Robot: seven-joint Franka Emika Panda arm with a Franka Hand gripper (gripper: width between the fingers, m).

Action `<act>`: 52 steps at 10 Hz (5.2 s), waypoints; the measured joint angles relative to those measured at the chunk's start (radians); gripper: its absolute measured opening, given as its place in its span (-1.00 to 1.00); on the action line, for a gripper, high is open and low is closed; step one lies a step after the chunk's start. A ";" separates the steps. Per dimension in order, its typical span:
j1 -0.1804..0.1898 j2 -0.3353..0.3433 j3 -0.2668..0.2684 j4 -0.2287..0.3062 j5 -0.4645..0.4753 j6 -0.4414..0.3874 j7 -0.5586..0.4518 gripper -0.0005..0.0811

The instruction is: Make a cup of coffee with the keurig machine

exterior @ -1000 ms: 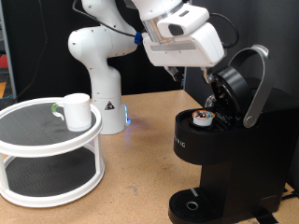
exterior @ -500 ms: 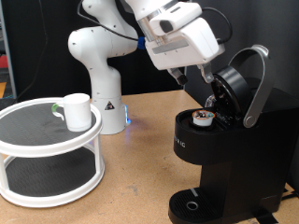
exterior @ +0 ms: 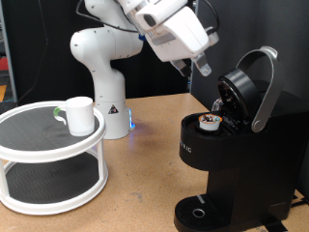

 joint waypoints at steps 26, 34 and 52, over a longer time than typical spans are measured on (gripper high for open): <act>0.030 0.028 0.170 0.145 -0.007 -0.131 0.295 0.77; 0.036 0.112 0.265 0.237 -0.068 -0.124 0.422 -0.95; 0.034 0.114 0.257 0.247 -0.042 -0.108 0.383 -0.97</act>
